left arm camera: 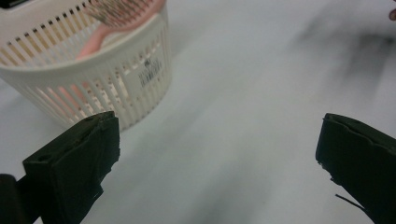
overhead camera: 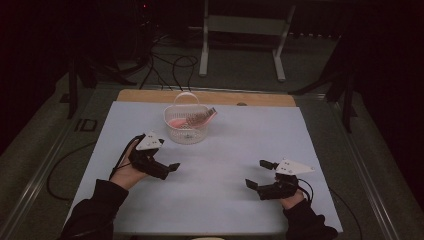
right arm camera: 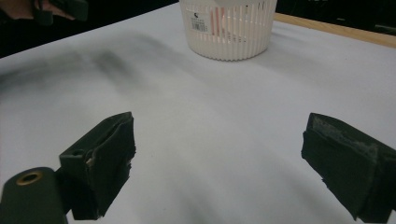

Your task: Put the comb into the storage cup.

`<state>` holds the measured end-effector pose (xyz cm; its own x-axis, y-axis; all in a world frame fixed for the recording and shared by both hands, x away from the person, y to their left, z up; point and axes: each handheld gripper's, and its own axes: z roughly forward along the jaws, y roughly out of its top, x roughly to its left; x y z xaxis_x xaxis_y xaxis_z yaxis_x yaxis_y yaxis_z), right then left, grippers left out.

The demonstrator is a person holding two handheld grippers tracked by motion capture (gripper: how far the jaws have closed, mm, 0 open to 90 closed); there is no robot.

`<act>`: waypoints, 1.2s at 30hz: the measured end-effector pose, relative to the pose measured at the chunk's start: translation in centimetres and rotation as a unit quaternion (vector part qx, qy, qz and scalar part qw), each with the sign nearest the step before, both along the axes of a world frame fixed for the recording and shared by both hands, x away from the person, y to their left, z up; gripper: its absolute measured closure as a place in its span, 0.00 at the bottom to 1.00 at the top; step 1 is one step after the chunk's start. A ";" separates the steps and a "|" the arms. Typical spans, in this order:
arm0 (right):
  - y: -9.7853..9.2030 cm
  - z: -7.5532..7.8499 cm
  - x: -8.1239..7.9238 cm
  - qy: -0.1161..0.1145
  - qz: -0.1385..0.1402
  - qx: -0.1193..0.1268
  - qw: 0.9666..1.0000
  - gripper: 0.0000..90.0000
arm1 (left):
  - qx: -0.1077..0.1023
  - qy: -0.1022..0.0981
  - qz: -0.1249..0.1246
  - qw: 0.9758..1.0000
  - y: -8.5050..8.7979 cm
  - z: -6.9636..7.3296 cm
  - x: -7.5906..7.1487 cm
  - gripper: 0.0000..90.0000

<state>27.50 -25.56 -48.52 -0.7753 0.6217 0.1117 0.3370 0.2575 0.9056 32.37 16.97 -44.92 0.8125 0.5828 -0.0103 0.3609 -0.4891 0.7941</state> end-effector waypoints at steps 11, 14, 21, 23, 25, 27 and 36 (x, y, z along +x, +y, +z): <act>0.0 0.0 0.0 0.001 -0.002 -0.002 1.000 0.10 | 0.003 0.015 0.018 1.000 1.8 -1.9 -1.6 0.00; 0.0 0.0 -0.1 -0.001 -0.001 -0.004 1.000 0.10 | -0.001 0.017 0.022 1.000 2.1 -2.1 -1.8 0.00; 0.0 0.0 -0.1 -0.002 -0.002 -0.003 1.000 0.10 | -0.009 0.020 0.039 0.999 3.2 -3.2 -2.7 0.00; 0.0 0.0 0.0 -0.001 -0.002 -0.002 1.000 0.10 | -0.020 0.027 0.044 0.998 3.7 -3.4 -2.9 0.00; 0.1 0.0 -0.1 -0.001 -0.001 -0.006 1.000 0.10 | -0.015 0.029 0.047 0.998 3.9 -3.6 -3.1 0.00; 0.0 0.0 -0.1 -0.002 -0.001 -0.004 1.000 0.10 | -0.016 0.031 0.051 0.998 4.2 -4.0 -3.3 0.00; 0.0 -0.1 0.0 -0.002 -0.002 -0.006 1.000 0.10 | -0.008 0.042 0.072 0.996 5.6 -4.9 -4.5 0.00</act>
